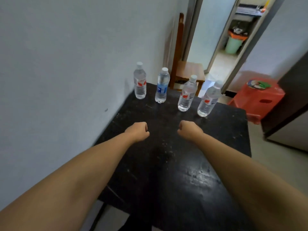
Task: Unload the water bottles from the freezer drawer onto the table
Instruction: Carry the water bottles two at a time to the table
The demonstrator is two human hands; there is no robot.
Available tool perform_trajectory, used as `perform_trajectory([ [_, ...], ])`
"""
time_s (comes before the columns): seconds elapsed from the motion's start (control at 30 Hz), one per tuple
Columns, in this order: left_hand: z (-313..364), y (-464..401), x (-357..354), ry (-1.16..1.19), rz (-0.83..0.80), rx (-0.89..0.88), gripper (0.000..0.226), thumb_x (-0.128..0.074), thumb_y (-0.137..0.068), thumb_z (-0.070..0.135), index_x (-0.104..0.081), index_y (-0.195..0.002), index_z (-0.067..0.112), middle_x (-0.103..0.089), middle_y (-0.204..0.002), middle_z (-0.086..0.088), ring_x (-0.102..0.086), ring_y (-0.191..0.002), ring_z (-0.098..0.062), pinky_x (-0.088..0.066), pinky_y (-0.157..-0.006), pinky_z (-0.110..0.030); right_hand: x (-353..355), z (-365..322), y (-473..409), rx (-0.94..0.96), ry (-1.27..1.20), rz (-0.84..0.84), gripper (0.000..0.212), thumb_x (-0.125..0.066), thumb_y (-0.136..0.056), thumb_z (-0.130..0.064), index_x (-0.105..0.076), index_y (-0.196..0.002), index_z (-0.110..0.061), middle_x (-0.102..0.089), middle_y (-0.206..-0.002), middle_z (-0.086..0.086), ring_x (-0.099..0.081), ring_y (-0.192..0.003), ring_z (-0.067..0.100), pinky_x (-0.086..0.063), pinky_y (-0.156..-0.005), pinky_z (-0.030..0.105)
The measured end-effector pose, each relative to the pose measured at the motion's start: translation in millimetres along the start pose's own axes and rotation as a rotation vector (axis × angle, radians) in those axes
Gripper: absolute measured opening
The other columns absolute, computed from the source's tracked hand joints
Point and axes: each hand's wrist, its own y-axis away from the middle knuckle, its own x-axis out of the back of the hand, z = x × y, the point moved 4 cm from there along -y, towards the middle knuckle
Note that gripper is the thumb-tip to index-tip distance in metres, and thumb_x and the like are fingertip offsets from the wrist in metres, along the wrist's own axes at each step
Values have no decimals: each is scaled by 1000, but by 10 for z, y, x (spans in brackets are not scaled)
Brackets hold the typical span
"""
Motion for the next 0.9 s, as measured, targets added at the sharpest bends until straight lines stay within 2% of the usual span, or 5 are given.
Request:
perform_trajectory([
  [0.27,-1285,1501,-491,25,-45,228,19,-49,-93,24,-55,-100,8,-57,-96,-7,-55,-84,-23,-42,-69,-32,-1104,-938,845,305,333,-190,29,-49,-95,-27,-51,-119,-10,-58,-120,12,-58,-105,32,-46,-78,36],
  [0.47,-2105,2474,-589,153,58,421,25,-49,-91,22,-56,-109,6,-59,-118,-15,-57,-107,-32,-46,-86,-37,-1641,-1911,1380,563,453,-236,33,-48,-96,-27,-47,-123,-9,-57,-121,13,-58,-108,33,-43,-76,36],
  [0.6,-2623,3136,-656,182,103,548,28,-45,-92,19,-54,-114,4,-56,-123,-17,-56,-109,-33,-44,-82,-34,-1987,-2588,1836,699,533,-284,30,-45,-97,-26,-52,-120,-9,-60,-117,12,-59,-103,31,-48,-82,38],
  [0.73,-3069,3840,-765,217,145,655,27,-45,-93,20,-54,-114,7,-56,-117,-13,-56,-102,-30,-40,-75,-30,-2434,-3173,2392,798,643,-341,19,-45,-95,-19,-58,-104,-9,-62,-108,11,-59,-91,29,-45,-72,32],
  [0.9,-3464,4659,-1032,293,198,772,21,-46,-93,21,-55,-105,7,-57,-104,-11,-54,-89,-26,-40,-72,-30,-2922,-3674,3138,984,757,-376,16,-42,-93,-14,-50,-80,-9,-50,-77,5,-50,-64,21,-37,-54,26],
])
